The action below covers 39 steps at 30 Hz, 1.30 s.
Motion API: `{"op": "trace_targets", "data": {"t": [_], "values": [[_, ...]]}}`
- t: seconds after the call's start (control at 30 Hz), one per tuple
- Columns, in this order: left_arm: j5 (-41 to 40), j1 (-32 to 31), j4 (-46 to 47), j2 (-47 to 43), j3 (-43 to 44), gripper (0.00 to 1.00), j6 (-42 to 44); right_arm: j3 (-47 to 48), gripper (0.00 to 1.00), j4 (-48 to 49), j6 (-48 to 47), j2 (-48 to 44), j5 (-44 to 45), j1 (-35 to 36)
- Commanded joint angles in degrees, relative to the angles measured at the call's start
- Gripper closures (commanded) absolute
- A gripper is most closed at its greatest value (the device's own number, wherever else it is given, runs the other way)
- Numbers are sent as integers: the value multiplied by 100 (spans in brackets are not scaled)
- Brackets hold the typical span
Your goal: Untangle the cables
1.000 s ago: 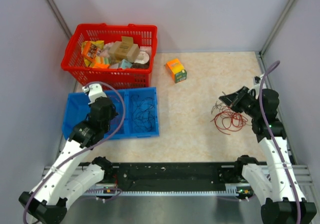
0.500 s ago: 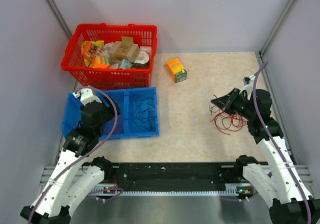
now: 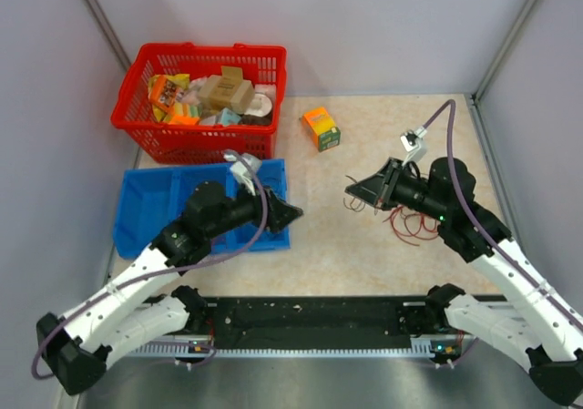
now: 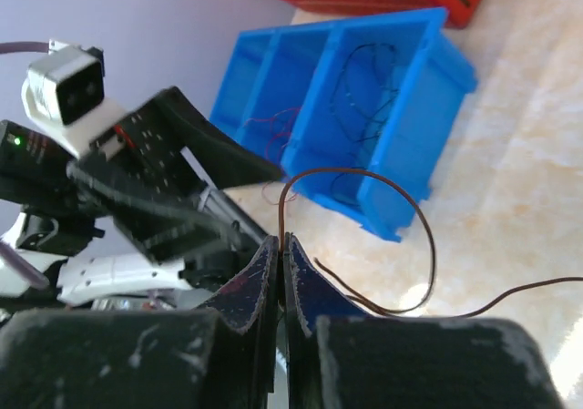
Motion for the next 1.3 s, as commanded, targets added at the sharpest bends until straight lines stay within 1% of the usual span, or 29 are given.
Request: {"op": "trace_targets", "data": {"t": [0.0,0.07,0.1,0.13,0.17,0.2,0.23,0.27,0.3,0.33,0.37,0.4,0.43,0.47,0.57,0.63,0.7,0.8,0.87,1.0,1.07,1.13,1.2,1.27], "values": [[400,-1227,1561,378,-45,27,397,-44,100,891,573,168,-207,378],[164,-1649,1966,624,-89,27,433,-26,100,1014,688,186,-259,448],[24,-1816,1994,765,-37,30,476,-26,100,1076,758,169,-286,466],[-239,-1940,1829,879,103,37,538,-17,100,1103,776,116,-286,475],[-581,-2002,1418,959,313,44,599,0,100,1068,759,98,-225,484],[-897,-2028,1075,959,437,48,635,35,100,955,689,28,-111,492],[-1440,-2029,628,899,552,52,635,53,100,779,584,-42,46,484],[-2168,-2029,127,776,631,53,505,88,100,551,444,-121,257,484],[-3184,-2020,-417,653,667,52,321,97,100,332,312,-191,468,484],[-4178,-2020,-953,513,667,47,-125,80,100,173,215,-270,696,484],[-4849,-1933,-1716,320,684,38,-591,62,100,23,127,-349,907,484],[-5404,-1836,-2367,179,684,27,-1265,10,100,-48,82,-411,1048,475],[-5688,-1757,-2983,-5,650,19,-1620,-43,100,-83,56,-429,1146,475],[-5821,-1678,-3415,-234,536,17,-1876,-113,100,-84,38,-455,1199,484],[-5972,-1581,-4296,-849,211,16,-2658,-202,100,-84,3,-377,1156,492],[-5981,-1545,-4841,-1218,61,19,-3308,-211,100,-75,-50,-289,1129,492],[-6042,-1519,-5281,-1430,-71,21,-3687,-228,100,-66,-85,-236,1120,492],[-6200,-1449,-5888,-1370,-168,24,-4250,-246,100,-57,-103,-244,1094,475],[-6218,-1317,-6047,-1151,-168,26,-4365,-281,100,-66,-112,-306,1120,484],[-6130,-765,-5934,-807,-150,30,-4296,-351,100,-66,-103,-438,1208,484],[-6052,-326,-5471,-921,-246,31,-3850,-369,100,-75,-94,-482,1208,484],[-5692,157,-4873,-1035,-405,32,-3244,-386,100,-75,-103,-491,1217,475],[-5306,545,-4511,-992,-615,33,-2926,-395,100,-75,-112,-500,1234,475],[-4927,774,-4361,-887,-870,37,-2898,-395,100,-93,-146,-508,1234,492]]}}
